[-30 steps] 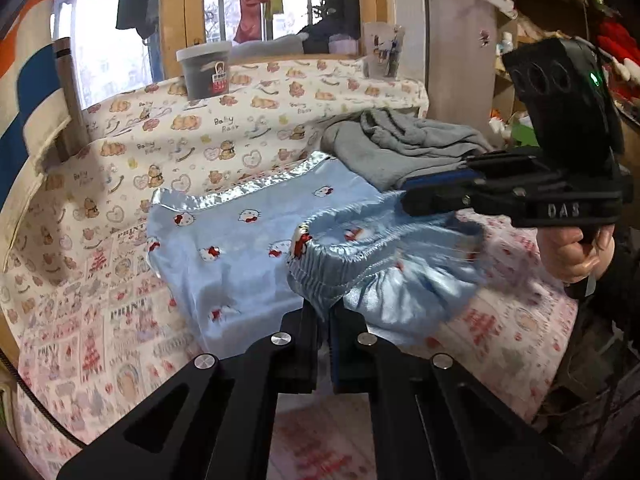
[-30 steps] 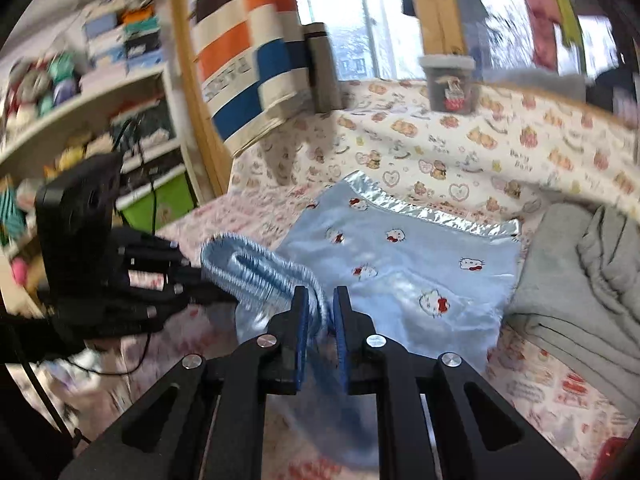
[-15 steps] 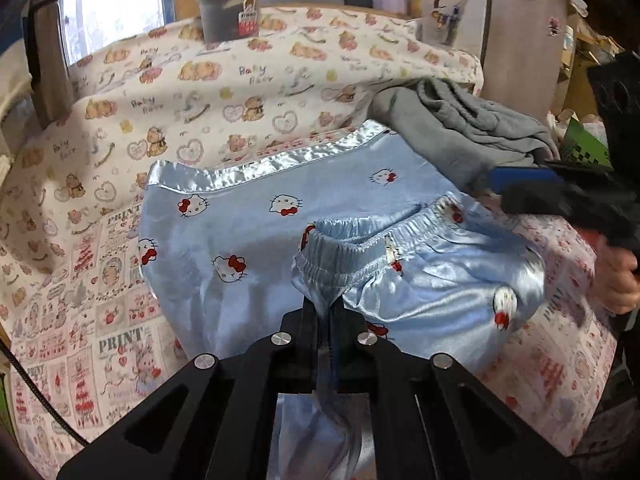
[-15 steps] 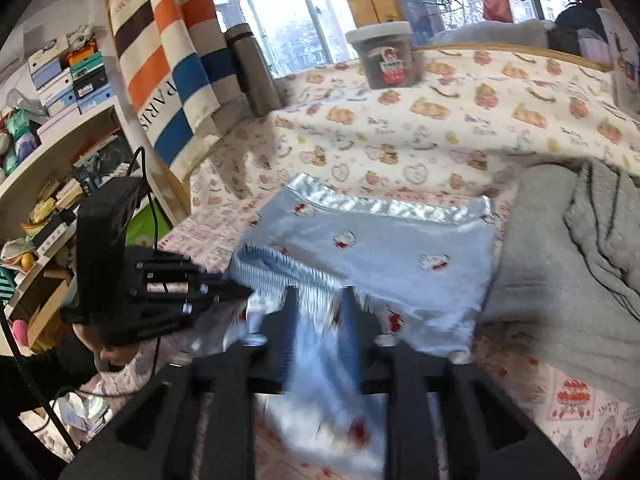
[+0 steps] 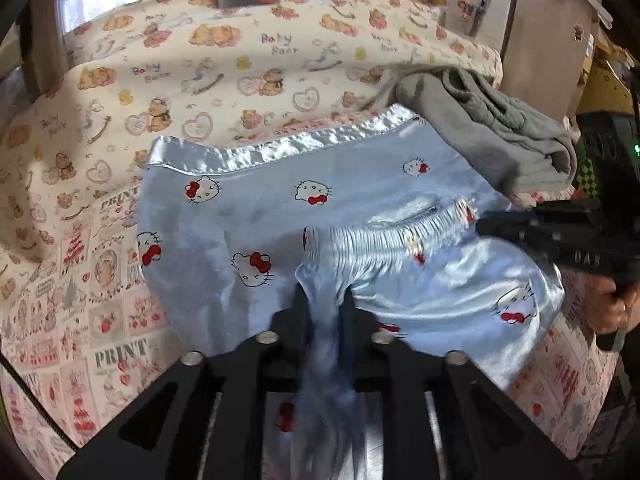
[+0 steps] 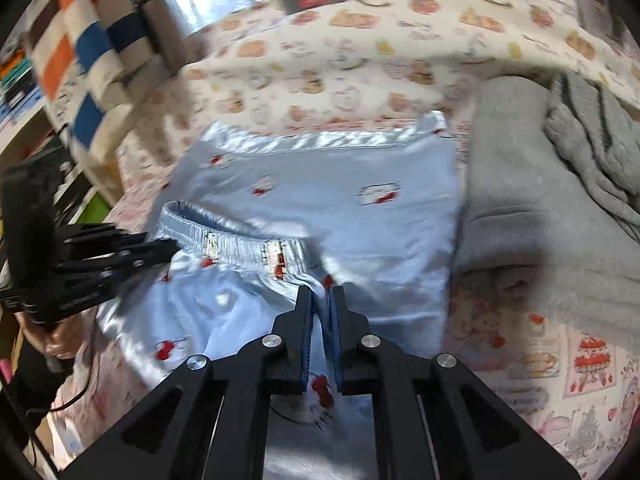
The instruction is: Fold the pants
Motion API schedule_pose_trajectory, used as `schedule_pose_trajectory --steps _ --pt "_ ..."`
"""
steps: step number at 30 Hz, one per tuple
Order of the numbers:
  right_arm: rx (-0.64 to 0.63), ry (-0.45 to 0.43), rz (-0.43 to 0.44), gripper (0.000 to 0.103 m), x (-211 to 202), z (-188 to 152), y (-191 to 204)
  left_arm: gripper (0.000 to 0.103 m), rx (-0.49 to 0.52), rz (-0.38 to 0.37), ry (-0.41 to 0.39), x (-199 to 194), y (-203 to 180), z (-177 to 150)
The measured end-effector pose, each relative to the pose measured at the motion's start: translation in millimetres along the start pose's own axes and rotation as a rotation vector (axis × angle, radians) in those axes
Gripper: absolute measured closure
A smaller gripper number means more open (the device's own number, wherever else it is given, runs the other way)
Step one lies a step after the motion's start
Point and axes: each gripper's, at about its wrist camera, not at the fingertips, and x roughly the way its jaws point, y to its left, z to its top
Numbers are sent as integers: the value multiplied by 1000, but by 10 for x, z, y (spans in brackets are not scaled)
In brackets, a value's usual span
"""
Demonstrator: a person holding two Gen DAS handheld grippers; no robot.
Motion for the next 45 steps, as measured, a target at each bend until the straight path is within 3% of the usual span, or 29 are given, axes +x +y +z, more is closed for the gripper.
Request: schedule_pose_trajectory --steps 2,4,6,8,9,10,14,18,23,29,32,35,36,38,39,40,41,45 --pt "28 -7 4 93 -42 37 -72 66 3 29 32 -1 46 29" --pt "46 -10 19 86 -140 106 -131 64 8 33 13 -94 99 51" --pt "58 -71 8 82 -293 214 -182 53 -16 53 -33 -217 205 115" --pt "66 -108 -21 65 -381 348 -217 43 -67 38 -70 -304 343 216" --pt "75 -129 -30 49 -417 449 -252 40 -90 32 -77 -321 403 267" --pt "82 -141 -36 46 -423 527 -275 40 -108 23 -81 -325 460 323" --pt "103 -161 -89 46 -335 880 -388 40 -128 44 -76 -200 638 546" --pt "127 -107 -96 46 -37 1190 -563 40 -160 92 -78 -5 825 716" --pt "126 0 -130 46 432 1324 -783 40 -246 40 38 357 1194 852" --pt "117 61 -68 46 708 1378 -915 40 -349 -32 60 625 1541 896" --pt "104 103 -88 46 848 1408 -891 44 -369 -64 62 721 1604 877" --pt "77 137 -100 46 939 1427 -838 63 -385 -126 36 723 1652 872" --pt "65 143 -103 48 955 1433 -812 64 -395 -152 36 741 1671 873" --pt "52 147 -112 61 980 1433 -782 65 -406 -166 24 766 1692 901" --pt "48 148 -118 73 993 1436 -766 70 -407 -167 21 775 1691 911" --pt "48 150 -117 86 1005 1439 -760 78 -409 -172 21 789 1688 918" --pt "55 153 -96 94 1012 1438 -762 96 -413 -181 19 797 1684 921" --pt "72 86 -48 98 879 1400 -711 98 -406 -199 -122 544 1585 928"
